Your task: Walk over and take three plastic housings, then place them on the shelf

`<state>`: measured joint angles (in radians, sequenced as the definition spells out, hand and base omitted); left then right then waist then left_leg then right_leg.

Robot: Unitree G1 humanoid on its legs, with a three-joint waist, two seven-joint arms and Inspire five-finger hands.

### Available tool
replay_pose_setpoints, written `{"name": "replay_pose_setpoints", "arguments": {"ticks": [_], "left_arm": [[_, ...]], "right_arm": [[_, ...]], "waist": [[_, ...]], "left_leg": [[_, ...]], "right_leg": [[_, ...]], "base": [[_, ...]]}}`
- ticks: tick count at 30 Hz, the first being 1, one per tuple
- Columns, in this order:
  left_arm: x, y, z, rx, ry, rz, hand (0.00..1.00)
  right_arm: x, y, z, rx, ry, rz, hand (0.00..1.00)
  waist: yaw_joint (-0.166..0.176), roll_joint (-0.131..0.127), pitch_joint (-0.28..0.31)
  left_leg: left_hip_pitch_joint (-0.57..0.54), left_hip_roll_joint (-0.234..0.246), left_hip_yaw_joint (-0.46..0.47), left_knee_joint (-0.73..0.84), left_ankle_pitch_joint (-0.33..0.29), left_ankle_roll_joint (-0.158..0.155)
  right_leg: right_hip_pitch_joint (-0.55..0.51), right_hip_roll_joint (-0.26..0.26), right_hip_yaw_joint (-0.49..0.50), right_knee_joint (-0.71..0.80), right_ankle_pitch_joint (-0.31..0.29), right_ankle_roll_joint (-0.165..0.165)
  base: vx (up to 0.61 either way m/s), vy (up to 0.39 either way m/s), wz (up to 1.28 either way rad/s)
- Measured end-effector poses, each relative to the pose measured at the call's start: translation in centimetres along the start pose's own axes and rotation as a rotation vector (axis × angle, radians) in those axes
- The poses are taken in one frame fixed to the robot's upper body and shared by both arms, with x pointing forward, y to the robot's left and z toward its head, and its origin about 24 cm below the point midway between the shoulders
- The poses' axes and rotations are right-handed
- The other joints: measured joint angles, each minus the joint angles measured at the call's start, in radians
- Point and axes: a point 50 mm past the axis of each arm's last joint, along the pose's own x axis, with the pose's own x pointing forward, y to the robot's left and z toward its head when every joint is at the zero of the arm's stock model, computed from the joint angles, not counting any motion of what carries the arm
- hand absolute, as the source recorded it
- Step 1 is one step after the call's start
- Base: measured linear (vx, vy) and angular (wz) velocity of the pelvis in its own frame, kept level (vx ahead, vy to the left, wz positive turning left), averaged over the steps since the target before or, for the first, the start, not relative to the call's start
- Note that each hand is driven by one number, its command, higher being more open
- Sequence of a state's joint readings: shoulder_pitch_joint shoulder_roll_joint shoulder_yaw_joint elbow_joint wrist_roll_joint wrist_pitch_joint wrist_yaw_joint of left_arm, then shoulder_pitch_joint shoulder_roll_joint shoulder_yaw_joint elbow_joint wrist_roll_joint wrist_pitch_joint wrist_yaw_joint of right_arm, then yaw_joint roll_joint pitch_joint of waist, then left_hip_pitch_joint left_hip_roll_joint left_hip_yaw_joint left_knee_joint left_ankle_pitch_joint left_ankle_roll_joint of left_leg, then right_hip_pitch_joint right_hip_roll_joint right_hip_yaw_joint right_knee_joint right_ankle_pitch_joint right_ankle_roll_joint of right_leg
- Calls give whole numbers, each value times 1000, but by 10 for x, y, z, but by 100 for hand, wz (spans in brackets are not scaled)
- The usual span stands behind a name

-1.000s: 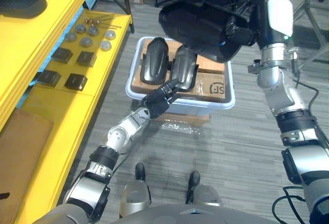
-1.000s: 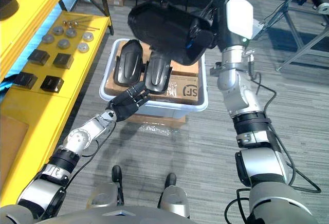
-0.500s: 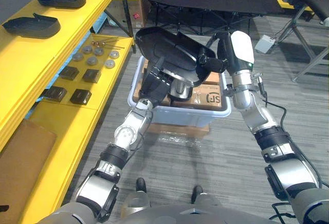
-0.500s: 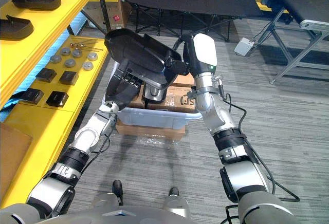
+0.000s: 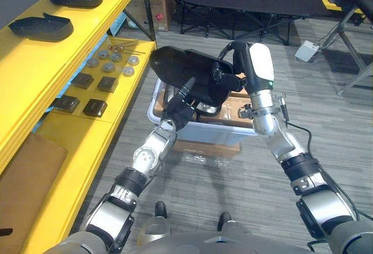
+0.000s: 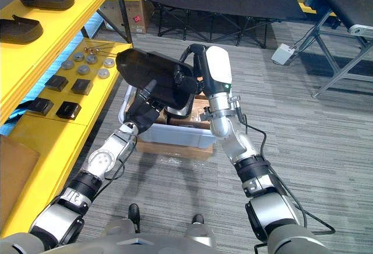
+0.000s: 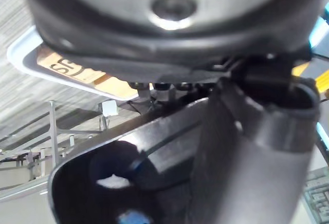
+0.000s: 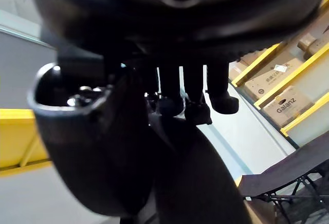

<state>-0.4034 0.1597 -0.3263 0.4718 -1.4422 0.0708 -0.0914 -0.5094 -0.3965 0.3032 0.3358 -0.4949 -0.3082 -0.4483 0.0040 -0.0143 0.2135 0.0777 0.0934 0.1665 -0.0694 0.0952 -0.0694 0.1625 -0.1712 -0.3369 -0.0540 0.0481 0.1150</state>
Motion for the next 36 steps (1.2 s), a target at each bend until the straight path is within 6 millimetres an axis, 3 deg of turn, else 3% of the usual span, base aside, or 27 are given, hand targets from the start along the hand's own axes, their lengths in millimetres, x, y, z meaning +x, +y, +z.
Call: {"name": "replay_pose_setpoints", "arguments": {"ticks": [1, 2, 12, 17, 28, 29, 36], "left_arm": [[-2, 2, -2, -3, 4, 8, 100], [-5, 7, -6, -6, 14, 23, 0], [-12, 18, -9, -3, -21, 69, 0], [-12, 16, -11, -15, -49, 69, 0], [-22, 28, -20, -52, -55, 111, 0], [-23, 30, -22, -50, -51, 118, 0], [-24, 29, -21, 110, -97, 166, 0]], "right_arm": [[-2, 2, 0, 6, -2, 9, 0], [-7, 5, 0, 19, 2, 24, 0], [-39, 17, -3, 176, 89, 17, 0], [-66, 37, 0, 284, 166, 39, 0], [-83, 49, 4, 341, 211, 48, 0], [-87, 50, 4, 344, 223, 50, 100], [-113, 60, -1, 337, 317, 112, 100]], "waist": [[-2, -1, -9], [-4, 0, -25], [-9, -1, -44], [-13, -3, -48], [-14, -12, -53], [-14, -16, -55], [-9, -29, -63]], "left_leg": [[0, 0, 1, -3, 0, 0], [0, -1, 1, -4, -1, -1], [4, 1, 8, -3, -2, -1], [4, 1, 13, -4, -2, -1], [10, 1, 18, -6, -3, -2], [12, 1, 19, -7, -3, -2], [13, 1, 19, -9, -3, -2]], "right_leg": [[-1, 0, 0, -1, 0, 0], [-1, 0, 0, -2, 0, 0], [-3, 0, 10, 1, 0, 0], [-6, 0, 13, 1, 0, 0], [-6, -2, 15, 3, -1, 0], [-5, -1, 16, 3, -1, 0], [-6, -2, 16, 5, -2, -1]], "base": [[0, 0, 0], [0, 0, 0], [-22, 0, -2], [-1, 0, -1], [0, 0, 0], [0, 0, 0], [0, 0, 0]]}}
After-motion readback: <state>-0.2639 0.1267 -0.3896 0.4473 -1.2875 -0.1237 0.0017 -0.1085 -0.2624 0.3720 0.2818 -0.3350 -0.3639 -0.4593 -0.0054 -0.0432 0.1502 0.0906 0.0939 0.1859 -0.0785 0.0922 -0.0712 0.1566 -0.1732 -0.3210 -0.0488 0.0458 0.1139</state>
